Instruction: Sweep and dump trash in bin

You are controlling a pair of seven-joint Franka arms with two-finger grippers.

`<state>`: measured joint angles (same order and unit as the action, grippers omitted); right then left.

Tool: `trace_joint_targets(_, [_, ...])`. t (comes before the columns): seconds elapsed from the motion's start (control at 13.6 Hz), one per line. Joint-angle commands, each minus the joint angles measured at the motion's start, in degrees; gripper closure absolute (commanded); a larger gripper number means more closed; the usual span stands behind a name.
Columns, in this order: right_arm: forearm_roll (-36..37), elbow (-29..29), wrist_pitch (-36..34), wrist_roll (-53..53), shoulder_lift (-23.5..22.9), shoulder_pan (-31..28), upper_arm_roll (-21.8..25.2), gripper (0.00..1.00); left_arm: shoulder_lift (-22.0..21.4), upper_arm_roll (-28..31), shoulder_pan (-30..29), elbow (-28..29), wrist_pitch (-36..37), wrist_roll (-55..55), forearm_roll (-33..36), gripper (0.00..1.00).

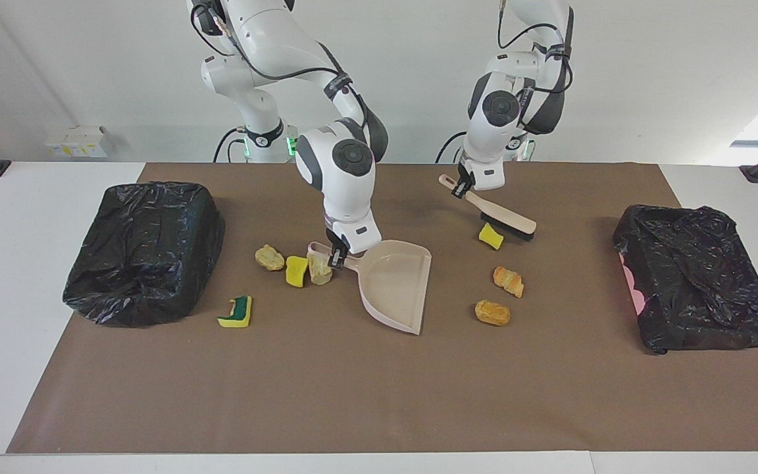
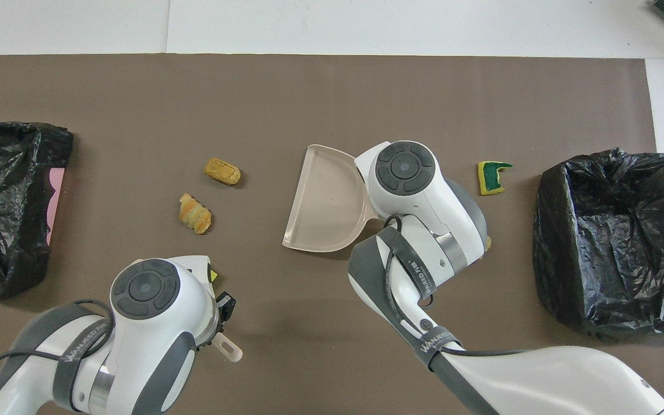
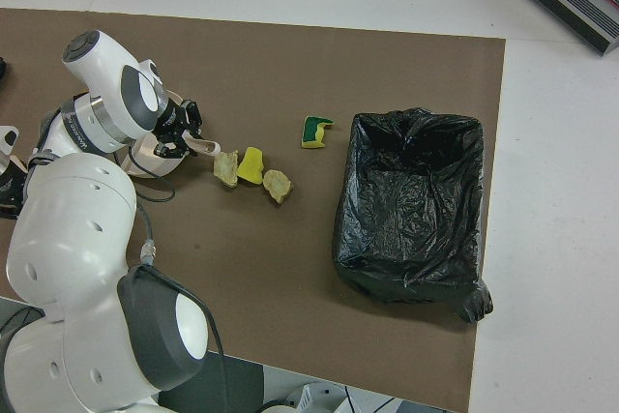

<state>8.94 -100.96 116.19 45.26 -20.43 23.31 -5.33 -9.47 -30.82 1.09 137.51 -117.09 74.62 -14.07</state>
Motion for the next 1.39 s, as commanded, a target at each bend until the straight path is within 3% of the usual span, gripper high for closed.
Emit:
trace_joint_targets(0.0, [3.3, -2.3, 0.5, 5.7, 1.7, -0.4, -0.4, 1.00, 4.6, 0.7, 0.6, -2.2, -4.6, 0.7, -0.5, 1.00])
trace_joint_targets(0.37, [3.7, -2.3, -0.4, 6.8, 1.9, -0.2, -0.4, 1.00, 9.9, 0.9, 0.0, -9.1, -7.3, -6.7, -0.4, 1.00])
trace_joint_targets(0.73, [3.6, -2.3, -0.4, 4.9, 1.9, -0.2, -0.4, 1.00, 9.7, 0.8, 0.8, -9.7, -4.6, -22.7, -0.1, 1.00])
trace_joint_targets(0.95, [3.6, -2.3, -0.9, 4.0, 1.9, -0.2, -0.4, 1.00, 8.4, 1.0, 0.1, -12.7, 2.5, -30.0, 0.1, 1.00])
trace_joint_targets(1.32, [3.6, -2.2, -1.0, 3.3, 2.0, -0.1, -0.4, 1.00, 7.5, 3.1, -2.9, -17.1, 7.5, -35.9, 4.6, 1.00])
